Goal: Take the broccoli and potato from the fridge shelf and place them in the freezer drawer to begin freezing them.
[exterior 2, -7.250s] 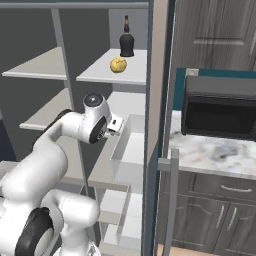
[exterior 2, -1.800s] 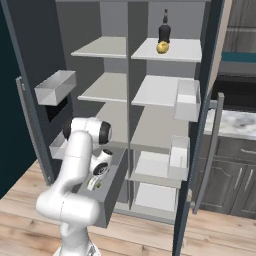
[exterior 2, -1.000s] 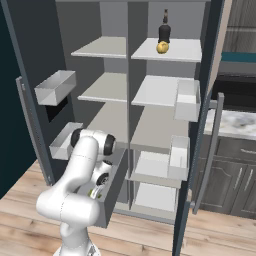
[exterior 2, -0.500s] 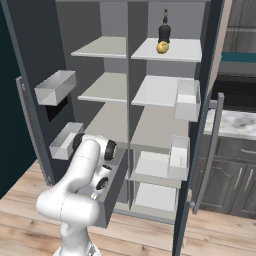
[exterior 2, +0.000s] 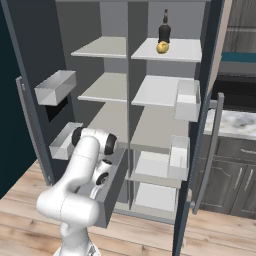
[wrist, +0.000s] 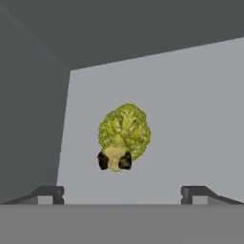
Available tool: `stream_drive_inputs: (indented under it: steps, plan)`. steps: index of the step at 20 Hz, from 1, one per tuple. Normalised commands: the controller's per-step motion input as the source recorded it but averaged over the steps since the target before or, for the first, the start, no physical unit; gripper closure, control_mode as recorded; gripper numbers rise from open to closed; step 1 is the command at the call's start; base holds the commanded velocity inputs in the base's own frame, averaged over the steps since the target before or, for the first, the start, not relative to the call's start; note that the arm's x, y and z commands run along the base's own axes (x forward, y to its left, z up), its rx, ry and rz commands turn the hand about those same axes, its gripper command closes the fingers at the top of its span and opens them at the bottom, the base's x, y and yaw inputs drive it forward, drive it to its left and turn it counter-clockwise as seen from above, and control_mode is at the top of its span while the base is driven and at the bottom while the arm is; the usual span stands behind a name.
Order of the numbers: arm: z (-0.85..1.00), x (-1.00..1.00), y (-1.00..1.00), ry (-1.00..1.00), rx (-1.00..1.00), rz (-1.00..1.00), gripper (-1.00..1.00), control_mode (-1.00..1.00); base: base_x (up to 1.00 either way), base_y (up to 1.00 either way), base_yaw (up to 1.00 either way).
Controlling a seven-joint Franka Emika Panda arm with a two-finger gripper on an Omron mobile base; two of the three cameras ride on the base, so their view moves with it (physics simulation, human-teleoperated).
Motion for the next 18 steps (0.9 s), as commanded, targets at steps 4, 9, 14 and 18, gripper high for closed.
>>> stream_drive_inputs:
  steps: [4, 9, 14, 18]
  plan:
    - [1.0, 0.01, -0.27, -0.1, 0.0, 0.0, -1.0, -1.0, 0.0, 0.0, 0.0]
    - [1.0, 0.0, -0.32, -0.08, 0.0, 0.0, -1.0, -1.0, 0.0, 0.0, 0.0]
    - [1.0, -0.05, -0.35, 0.0, 0.0, -0.05, -1.0, -1.0, 0.0, 0.0, 0.0]
    - [1.0, -0.09, -0.38, 0.0, 0.0, -0.1, -1.0, -1.0, 0.0, 0.0, 0.0]
